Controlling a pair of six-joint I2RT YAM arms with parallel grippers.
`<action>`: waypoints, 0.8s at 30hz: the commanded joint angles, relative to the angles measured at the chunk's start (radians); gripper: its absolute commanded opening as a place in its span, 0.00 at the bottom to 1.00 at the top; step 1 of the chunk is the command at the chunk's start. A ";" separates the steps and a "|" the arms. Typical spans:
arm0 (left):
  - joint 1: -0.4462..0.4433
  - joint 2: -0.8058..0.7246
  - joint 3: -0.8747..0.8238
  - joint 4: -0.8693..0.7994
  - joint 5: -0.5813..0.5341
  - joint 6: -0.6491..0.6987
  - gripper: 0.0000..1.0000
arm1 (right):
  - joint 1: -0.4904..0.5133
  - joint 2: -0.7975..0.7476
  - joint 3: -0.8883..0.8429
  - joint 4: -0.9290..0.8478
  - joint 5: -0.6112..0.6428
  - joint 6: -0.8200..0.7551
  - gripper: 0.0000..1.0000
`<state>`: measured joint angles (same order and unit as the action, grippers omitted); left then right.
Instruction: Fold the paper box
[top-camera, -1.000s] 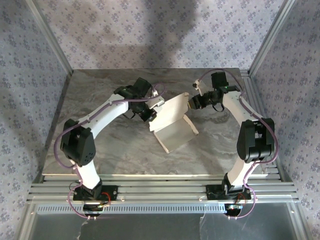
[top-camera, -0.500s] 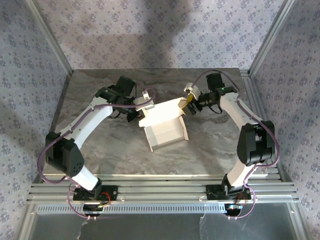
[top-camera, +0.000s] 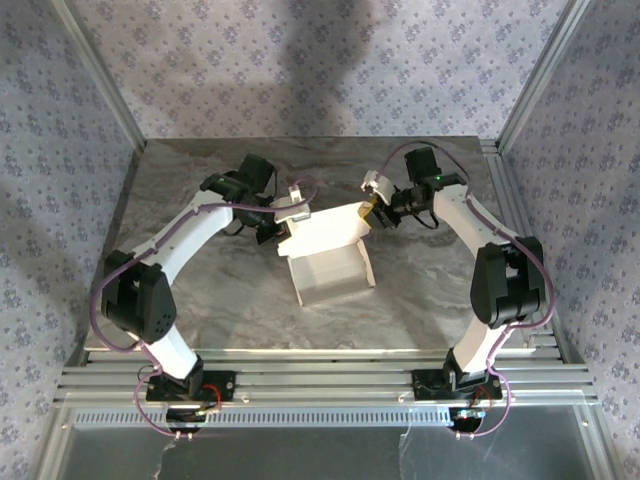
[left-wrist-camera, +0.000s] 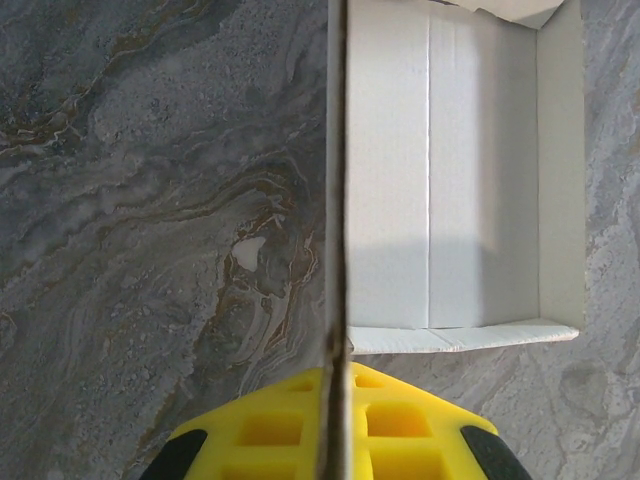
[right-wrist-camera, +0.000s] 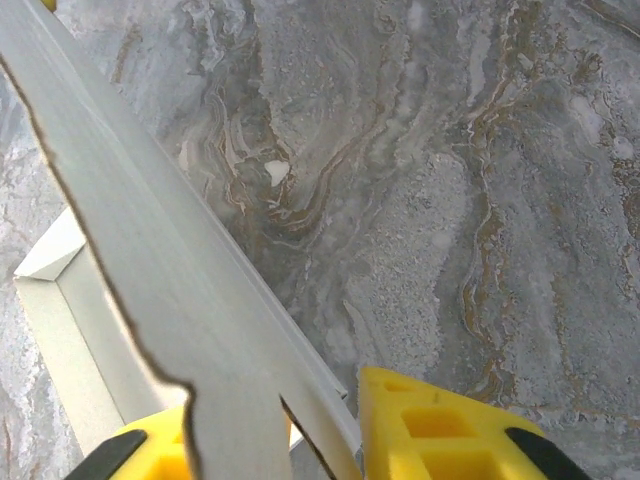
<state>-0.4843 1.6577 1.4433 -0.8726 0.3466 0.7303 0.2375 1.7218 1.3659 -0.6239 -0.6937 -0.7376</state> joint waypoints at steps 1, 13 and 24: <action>0.010 0.010 0.042 0.034 0.009 -0.009 0.00 | 0.017 0.016 0.026 0.000 0.033 0.025 0.24; 0.026 0.033 0.046 0.100 -0.009 -0.163 0.00 | 0.051 0.038 0.009 0.114 0.128 0.238 0.00; 0.026 0.132 0.162 0.093 -0.113 -0.414 0.01 | 0.166 0.019 -0.034 0.271 0.552 0.713 0.00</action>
<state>-0.4618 1.7706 1.5364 -0.8158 0.2619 0.4377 0.3607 1.7542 1.3487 -0.3847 -0.3141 -0.2440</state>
